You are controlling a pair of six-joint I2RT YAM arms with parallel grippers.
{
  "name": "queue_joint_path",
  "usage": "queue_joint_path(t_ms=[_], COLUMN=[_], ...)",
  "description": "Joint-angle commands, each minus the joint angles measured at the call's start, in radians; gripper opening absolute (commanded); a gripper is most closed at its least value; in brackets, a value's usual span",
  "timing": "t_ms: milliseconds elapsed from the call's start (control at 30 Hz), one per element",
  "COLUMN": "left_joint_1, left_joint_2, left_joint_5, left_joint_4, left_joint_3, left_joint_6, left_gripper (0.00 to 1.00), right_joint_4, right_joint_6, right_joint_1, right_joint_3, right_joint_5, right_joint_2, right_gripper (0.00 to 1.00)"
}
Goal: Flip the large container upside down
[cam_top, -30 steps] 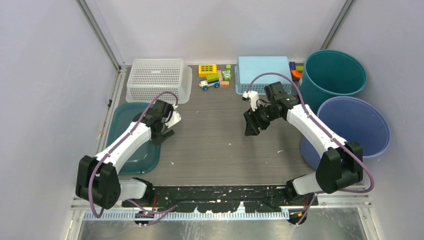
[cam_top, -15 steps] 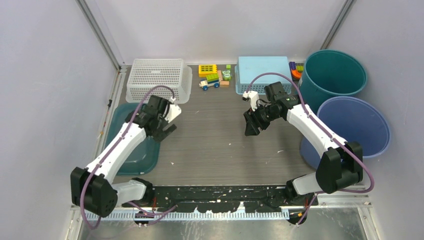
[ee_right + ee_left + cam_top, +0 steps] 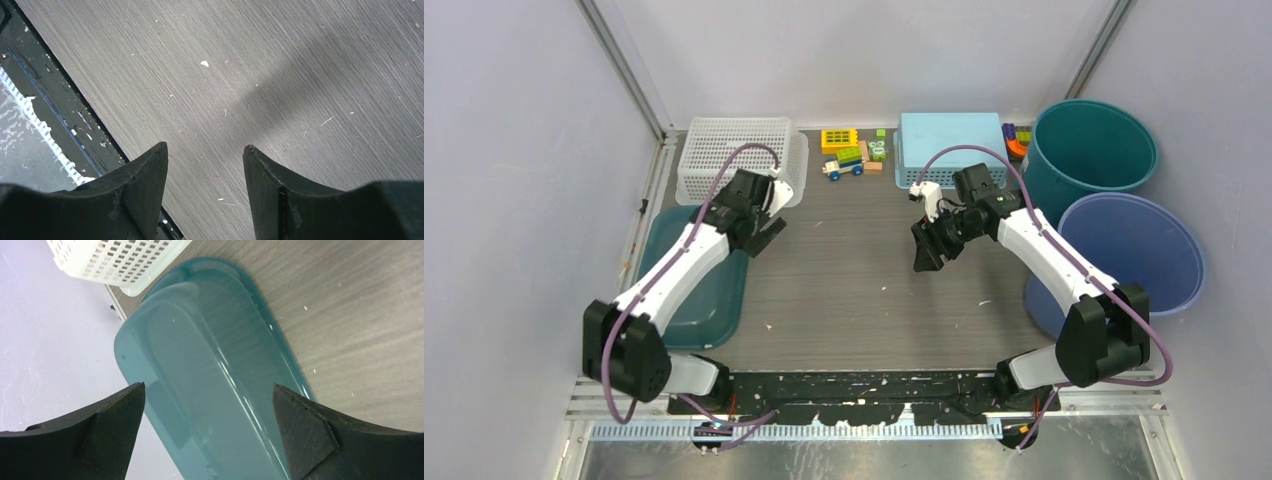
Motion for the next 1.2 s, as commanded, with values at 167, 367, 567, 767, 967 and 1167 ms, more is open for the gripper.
queue_joint_path(t_ms=[167,367,567,767,967,1167], left_joint_1=[0.024,0.048,0.066,0.081,0.101,0.111], left_joint_2=[0.215,0.264,0.302,0.329,0.349,0.366], left_joint_5=[-0.172,-0.213,-0.226,-0.240,-0.244,-0.246], left_joint_4=[0.257,0.313,0.336,0.355,0.376,0.391], left_joint_3=[0.029,0.034,0.047,0.057,0.062,0.064], left_joint_6=[0.030,0.048,0.054,0.063,0.070,0.076], left_gripper=[1.00,1.00,1.00,1.00,1.00,1.00], right_joint_4=[0.025,0.026,0.025,0.026,0.026,0.026], right_joint_6=[0.004,0.003,0.000,-0.002,-0.004,-0.006], right_joint_1=[-0.002,-0.002,-0.003,-0.002,-0.002,-0.002], right_joint_3=[0.005,0.004,0.002,0.002,0.000,0.000], right_joint_5=[-0.013,-0.015,-0.015,-0.014,-0.013,-0.012], right_joint_2=[-0.048,-0.047,-0.049,-0.050,-0.046,-0.044], right_gripper=[0.61,0.61,0.61,0.61,0.61,0.61])
